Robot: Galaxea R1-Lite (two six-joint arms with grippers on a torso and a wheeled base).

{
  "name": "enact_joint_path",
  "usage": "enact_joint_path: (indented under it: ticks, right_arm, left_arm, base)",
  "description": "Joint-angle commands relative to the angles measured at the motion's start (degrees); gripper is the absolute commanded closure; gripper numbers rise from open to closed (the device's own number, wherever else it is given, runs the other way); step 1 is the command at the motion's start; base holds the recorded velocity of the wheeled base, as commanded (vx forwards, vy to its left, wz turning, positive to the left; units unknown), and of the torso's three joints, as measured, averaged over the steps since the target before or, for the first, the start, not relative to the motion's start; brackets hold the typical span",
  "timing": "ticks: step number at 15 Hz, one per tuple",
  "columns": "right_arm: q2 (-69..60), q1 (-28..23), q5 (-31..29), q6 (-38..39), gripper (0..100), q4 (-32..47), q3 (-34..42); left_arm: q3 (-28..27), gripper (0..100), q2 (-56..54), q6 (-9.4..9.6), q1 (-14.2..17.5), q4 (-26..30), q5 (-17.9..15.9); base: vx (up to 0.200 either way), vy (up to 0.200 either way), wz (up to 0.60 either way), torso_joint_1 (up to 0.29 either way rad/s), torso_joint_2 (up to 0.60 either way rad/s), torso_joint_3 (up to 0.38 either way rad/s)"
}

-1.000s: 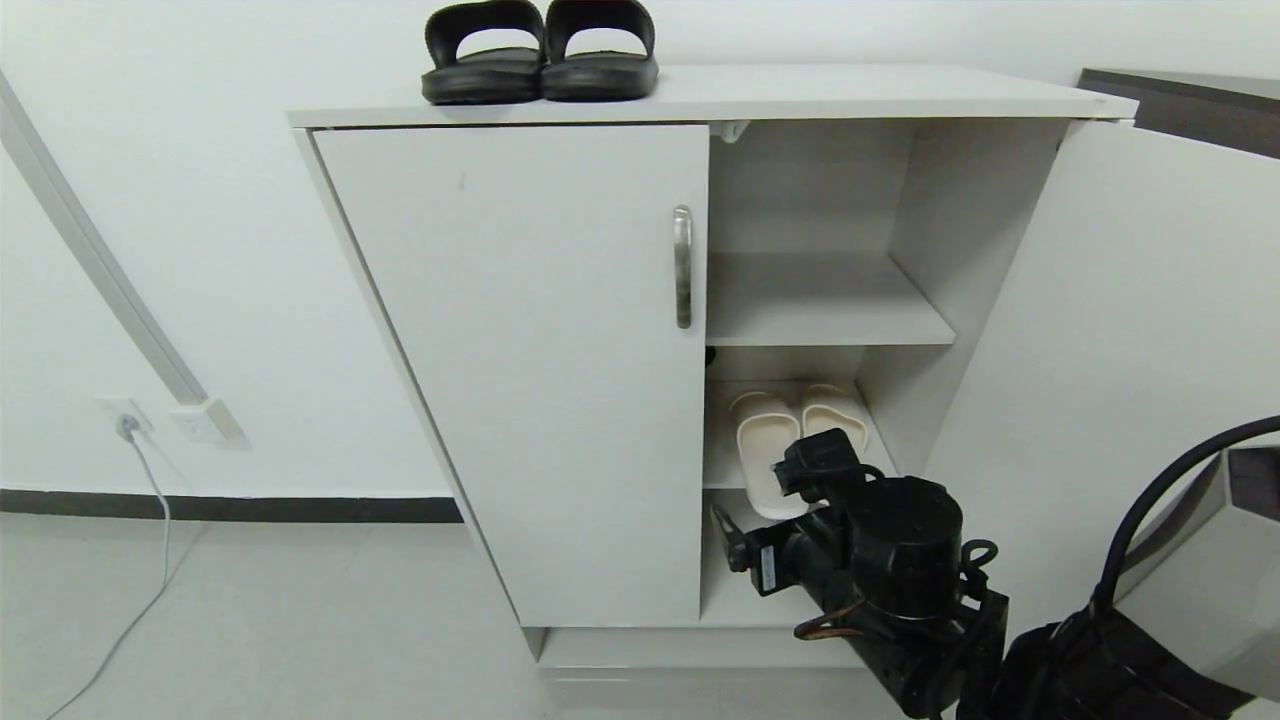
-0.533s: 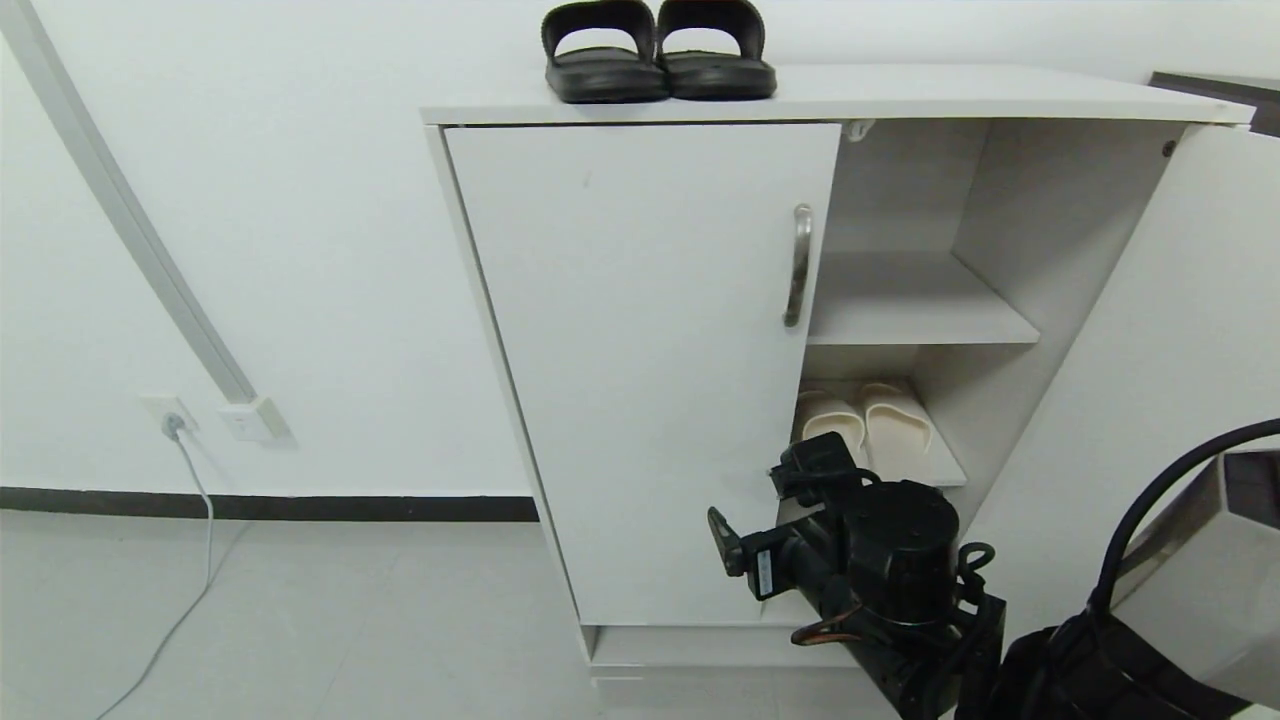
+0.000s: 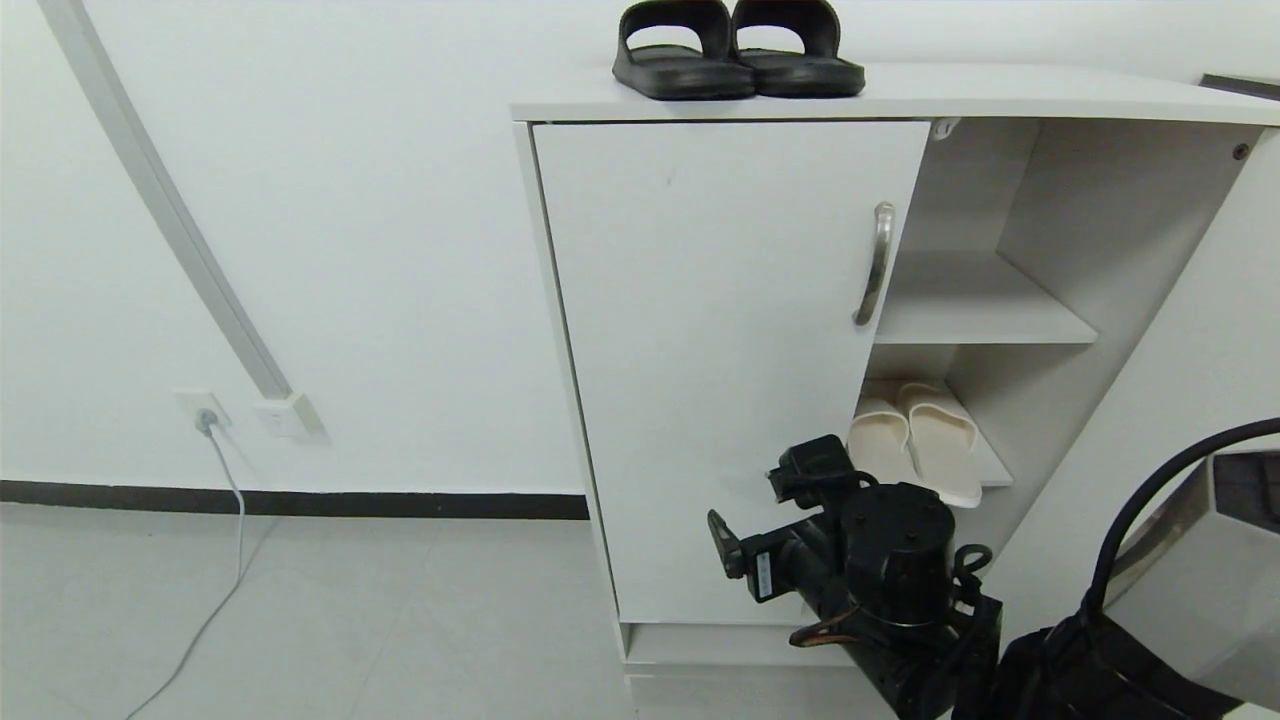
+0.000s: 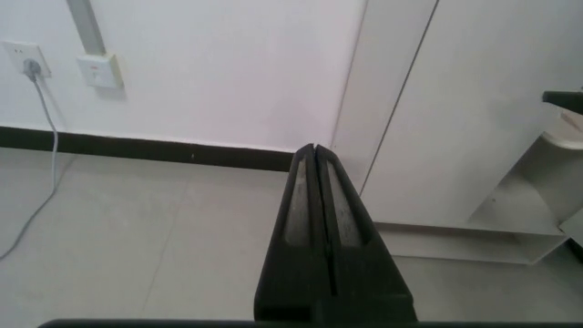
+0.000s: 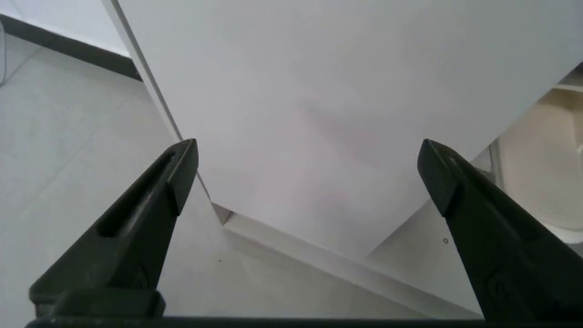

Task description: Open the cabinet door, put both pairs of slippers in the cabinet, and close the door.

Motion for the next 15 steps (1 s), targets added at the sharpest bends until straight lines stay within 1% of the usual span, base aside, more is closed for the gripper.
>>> enact_joint_path:
  ticks: [1,15]
  right_arm:
    - [0.2,0.0,0.0,0.0,0,-0.1,0.0]
    - [0.7,-0.3,0.2,-0.5,0,-1.3,1.4]
  left_arm:
    - [0.0,100,0.0,-0.03,0.0,0.0,0.1]
    - [0.0,100,0.0,-0.03,0.0,0.0,0.1]
  base:
    - [0.000,0.000,0.00,0.000,0.00,0.000]
    - [0.000,0.000,0.00,0.000,0.00,0.000]
